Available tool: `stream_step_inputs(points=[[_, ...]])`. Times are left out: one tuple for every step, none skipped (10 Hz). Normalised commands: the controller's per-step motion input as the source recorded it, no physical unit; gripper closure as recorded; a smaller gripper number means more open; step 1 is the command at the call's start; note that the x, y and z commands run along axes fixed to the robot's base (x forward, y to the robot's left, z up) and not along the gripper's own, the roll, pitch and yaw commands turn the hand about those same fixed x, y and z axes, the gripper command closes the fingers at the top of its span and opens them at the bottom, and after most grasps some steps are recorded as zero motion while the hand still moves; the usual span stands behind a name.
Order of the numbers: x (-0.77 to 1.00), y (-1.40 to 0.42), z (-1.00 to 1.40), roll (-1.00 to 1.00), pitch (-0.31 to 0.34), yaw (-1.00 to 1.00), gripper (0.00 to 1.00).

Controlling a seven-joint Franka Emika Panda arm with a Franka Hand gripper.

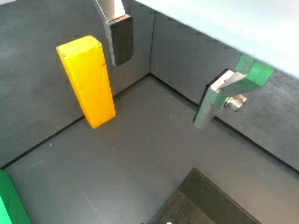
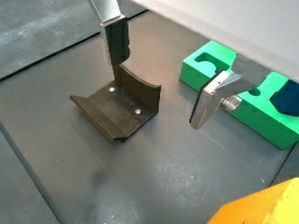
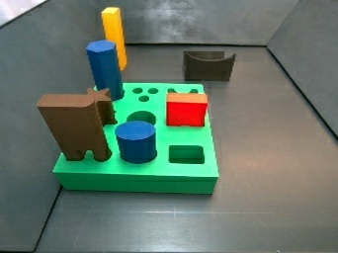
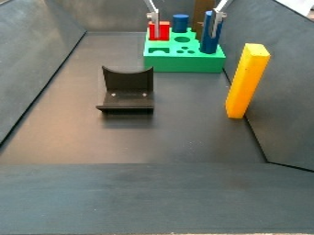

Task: Pick up the rectangle object. Move up. Move to above the board. Insert the rectangle object.
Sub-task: Pick up the rectangle object.

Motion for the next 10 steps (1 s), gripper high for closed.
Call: stream_step_inputs(points=[[-0.94,0.14,-0.03,-0.06,-0.097,-0.10,0.00],[-1.00,0.12,0.00,-0.01,-0.099,-0.11,0.00],[-1.00,0.07,0.34,0.05,-0.104,0.00,0.00],[-1.00,0.07,0.35,0.05,-0.107,0.00,0.00],[-1.00,0.04,0.01,0.01,-0.130,-0.03,0.00],[-1.00,0.00,-0.15,0.08,-0.117,-0.06,0.00],[-1.00,0.00,-0.25,0.16,-0.107,-0.04,0.00],[-1.00,0.00,-0.24,0.18,-0.104,-0.05,0.00],[-1.00,0.01,-0.24,0.18,-0.101,-0.07,0.00],[-1.00,0.01,-0.23,0.18,-0.097,-0.07,0.00]])
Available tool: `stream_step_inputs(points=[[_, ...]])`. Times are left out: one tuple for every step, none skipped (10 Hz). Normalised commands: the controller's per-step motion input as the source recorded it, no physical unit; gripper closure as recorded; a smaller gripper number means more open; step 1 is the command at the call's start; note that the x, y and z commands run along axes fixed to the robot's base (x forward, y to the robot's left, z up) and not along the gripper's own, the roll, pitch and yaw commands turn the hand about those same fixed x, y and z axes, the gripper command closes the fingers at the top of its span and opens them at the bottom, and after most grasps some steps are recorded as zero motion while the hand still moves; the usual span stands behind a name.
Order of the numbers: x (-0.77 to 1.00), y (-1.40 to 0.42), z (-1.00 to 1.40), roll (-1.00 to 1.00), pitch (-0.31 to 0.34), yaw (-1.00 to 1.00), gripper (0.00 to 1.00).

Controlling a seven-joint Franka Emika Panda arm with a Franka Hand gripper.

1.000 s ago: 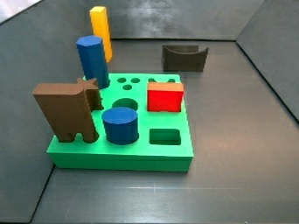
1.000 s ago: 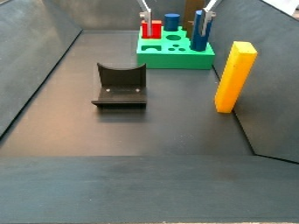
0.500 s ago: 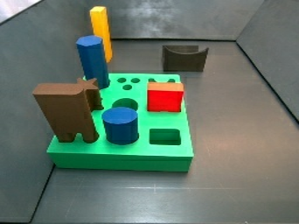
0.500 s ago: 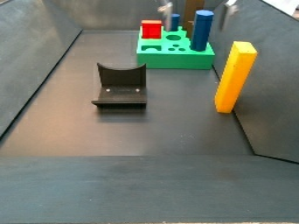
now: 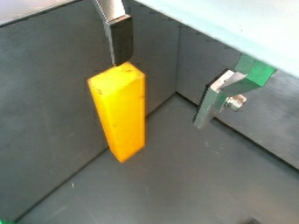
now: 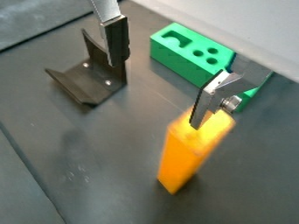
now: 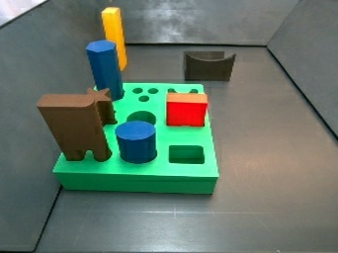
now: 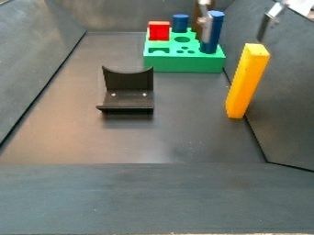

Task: Pick up the rectangle object. Move up. Move to above the board. Insert the rectangle object.
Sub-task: Pick up the rectangle object.

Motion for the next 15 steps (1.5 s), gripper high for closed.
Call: stream_step_inputs(points=[[-1.00,0.02,-0.21,0.19,-0.093,-0.10,0.00],[-1.00,0.00,-0.33,0.15,-0.071,-0.15,0.00],[-0.81,-0.07,-0.66,0.15,-0.049,-0.21,0.00],[-0.11,-0.29,-0.92,0.19,0.000,-0.15,0.00],[0.13,-0.33,-0.92,0.16,0.039,-0.21,0.00],[0.09,-0.17,-0.79,0.05,0.011,-0.17,0.00],[-0.02,0.01,0.00,-0.04,-0.024,0.00,0.00],[0.00,0.00,0.00,-0.01,-0.010,0.00,0.00],[0.00,0.00,0.00,0.00,0.000,0.00,0.00],[0.00,0.00,0.00,0.00,0.000,0.00,1.00],[0.00,0.00,0.00,0.00,0.000,0.00,1.00],[0.00,0.00,0.00,0.00,0.000,0.00,1.00],[0.00,0.00,0.00,0.00,0.000,0.00,1.00],[0.00,0.00,0.00,0.00,0.000,0.00,1.00],[0.00,0.00,0.00,0.00,0.000,0.00,1.00]])
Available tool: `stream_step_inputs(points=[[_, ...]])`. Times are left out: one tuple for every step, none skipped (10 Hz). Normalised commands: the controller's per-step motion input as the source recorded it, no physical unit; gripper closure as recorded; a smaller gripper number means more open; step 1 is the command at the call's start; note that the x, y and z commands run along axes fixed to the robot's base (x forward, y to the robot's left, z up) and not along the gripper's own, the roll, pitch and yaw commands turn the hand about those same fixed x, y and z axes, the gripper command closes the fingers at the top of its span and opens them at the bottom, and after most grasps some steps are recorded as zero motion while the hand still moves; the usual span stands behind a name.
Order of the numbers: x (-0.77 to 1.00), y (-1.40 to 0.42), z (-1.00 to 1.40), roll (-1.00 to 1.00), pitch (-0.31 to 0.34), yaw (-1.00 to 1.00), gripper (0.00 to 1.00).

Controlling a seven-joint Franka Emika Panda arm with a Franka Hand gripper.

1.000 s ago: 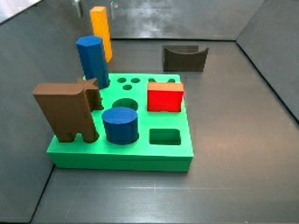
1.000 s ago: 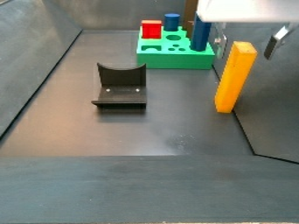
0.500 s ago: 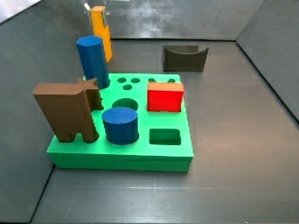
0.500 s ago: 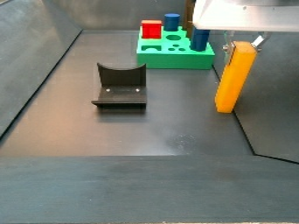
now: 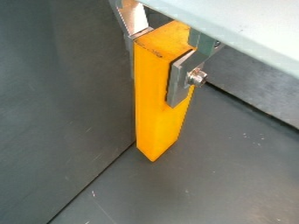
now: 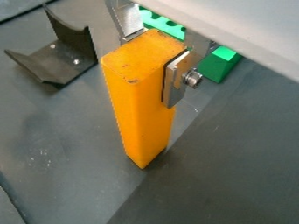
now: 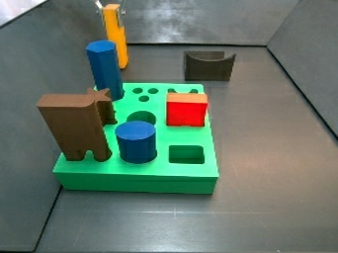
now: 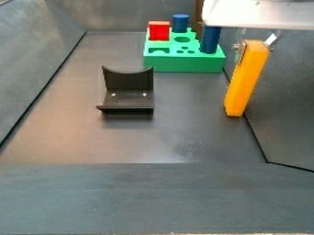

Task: Pick up the rectangle object. Move up. Move to above the board. Insert the rectangle object.
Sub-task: Pick up the rectangle object, then move up.

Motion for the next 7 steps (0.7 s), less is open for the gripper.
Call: stream_step_inputs(points=[[0.00,0.00,0.00,0.00,0.000,0.00,1.00],[0.00,0.00,0.00,0.00,0.000,0.00,1.00],[0.00,0.00,0.00,0.00,0.000,0.00,1.00],[0.00,0.00,0.00,0.00,0.000,0.00,1.00],[0.00,0.00,0.00,0.00,0.000,0.00,1.00],[0.00,0.00,0.83,0.00,0.000,0.00,1.00],[0.02,-0.06,0.79,0.00,0.012,0.01,1.00]])
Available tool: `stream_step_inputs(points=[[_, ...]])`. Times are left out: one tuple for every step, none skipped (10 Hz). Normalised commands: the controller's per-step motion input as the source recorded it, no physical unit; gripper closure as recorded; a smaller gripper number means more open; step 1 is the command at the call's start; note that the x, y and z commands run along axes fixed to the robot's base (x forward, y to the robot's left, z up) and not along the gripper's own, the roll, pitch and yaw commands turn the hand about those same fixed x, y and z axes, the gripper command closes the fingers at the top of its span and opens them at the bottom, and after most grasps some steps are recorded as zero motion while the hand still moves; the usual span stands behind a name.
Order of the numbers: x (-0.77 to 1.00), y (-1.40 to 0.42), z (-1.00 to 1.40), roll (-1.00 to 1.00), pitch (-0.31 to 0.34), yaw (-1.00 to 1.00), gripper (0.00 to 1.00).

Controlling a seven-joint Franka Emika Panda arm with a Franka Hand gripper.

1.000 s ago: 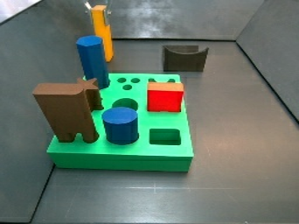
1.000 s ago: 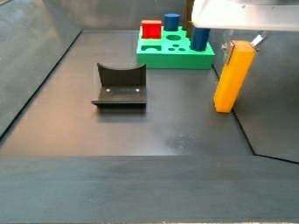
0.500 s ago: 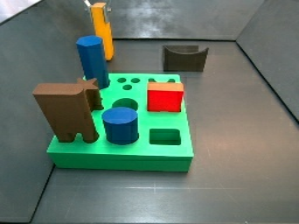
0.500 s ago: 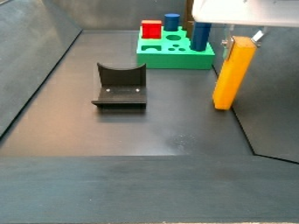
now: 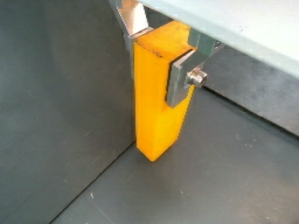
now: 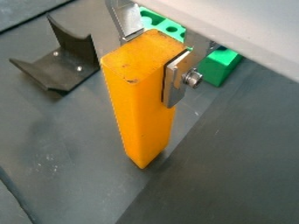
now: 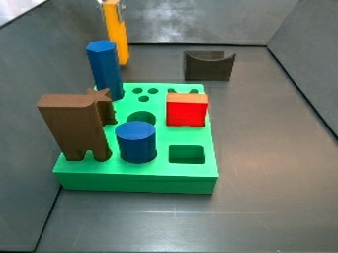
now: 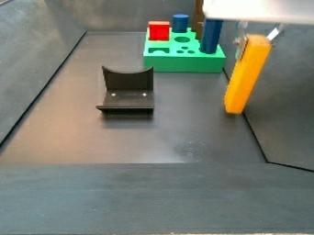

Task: Pick up the rectangle object. Move up. Move to above the board. Insert the rectangle object.
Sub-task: Move up, then move to above the board.

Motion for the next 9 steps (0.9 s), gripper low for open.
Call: stream_step_inputs(points=[[0.01,-0.05,0.66,0.01,0.034,0.01,1.00],[0.01,-0.04,0.58,0.01,0.042,0.01,1.00],[0.01,-0.02,0.41,0.03,0.061,0.01,1.00],[0.01,-0.01,0.22,0.04,0.077,0.01,1.00],[-0.33,0.22,1.00,0.45,-0.324,-0.16,1.00],[-0.32,0.22,0.93,0.46,-0.328,-0.16,1.00],[-0.30,0.12,0.78,0.36,-0.286,-0.11,1.00],[-0.24,0.05,0.59,0.22,-0.181,-0.07,1.00],[-0.16,0.03,0.44,0.14,-0.107,-0.06,1.00]])
